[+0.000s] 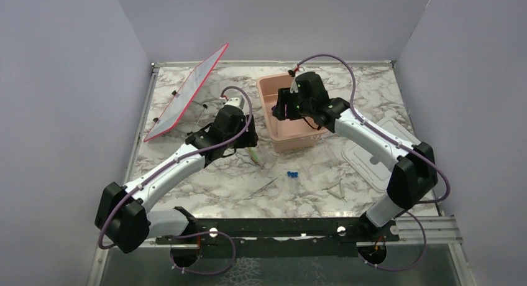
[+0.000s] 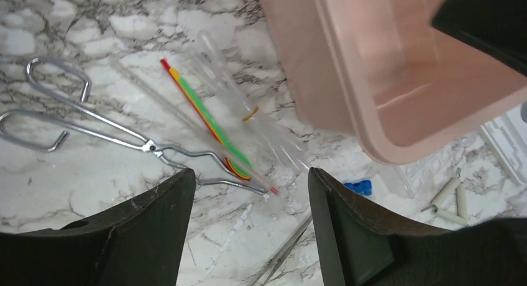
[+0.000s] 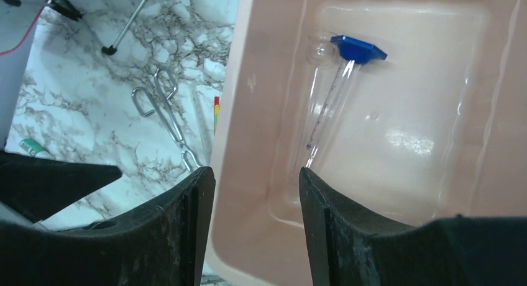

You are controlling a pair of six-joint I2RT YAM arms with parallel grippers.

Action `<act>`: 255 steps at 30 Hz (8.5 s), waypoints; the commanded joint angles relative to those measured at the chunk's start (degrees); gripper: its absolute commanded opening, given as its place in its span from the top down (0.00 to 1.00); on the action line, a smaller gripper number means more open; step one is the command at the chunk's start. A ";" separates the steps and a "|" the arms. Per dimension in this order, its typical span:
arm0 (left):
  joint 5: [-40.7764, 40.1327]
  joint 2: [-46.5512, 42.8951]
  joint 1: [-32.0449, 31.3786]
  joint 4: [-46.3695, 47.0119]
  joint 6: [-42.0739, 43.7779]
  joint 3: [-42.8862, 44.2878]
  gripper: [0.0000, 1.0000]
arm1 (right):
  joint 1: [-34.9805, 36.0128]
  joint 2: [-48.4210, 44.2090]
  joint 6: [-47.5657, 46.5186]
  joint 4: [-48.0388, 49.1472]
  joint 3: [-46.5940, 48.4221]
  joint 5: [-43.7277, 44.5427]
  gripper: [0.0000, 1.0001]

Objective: Organize the chemistry lab equipment

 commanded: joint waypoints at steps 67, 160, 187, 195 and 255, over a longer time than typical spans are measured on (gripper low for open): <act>10.39 -6.44 0.54 14.39 -13.48 2.51 1.00 | 0.44 -13.12 17.28 26.30 -20.54 -36.56 0.32; -14.41 5.56 1.95 -14.93 -12.06 -9.55 0.10 | -6.08 -15.42 4.89 1.99 -14.38 -15.82 0.57; -10.22 8.53 1.95 -21.57 -12.02 -10.31 0.53 | -6.02 -17.22 7.44 6.46 -18.17 -16.96 0.60; -4.62 10.35 1.95 -20.65 -11.30 -9.56 0.61 | -6.08 -17.29 7.88 6.84 -18.41 -15.99 0.61; 11.93 -17.42 2.20 -5.36 -10.08 -9.46 1.00 | 12.45 -2.78 22.51 20.33 -11.53 -7.65 0.37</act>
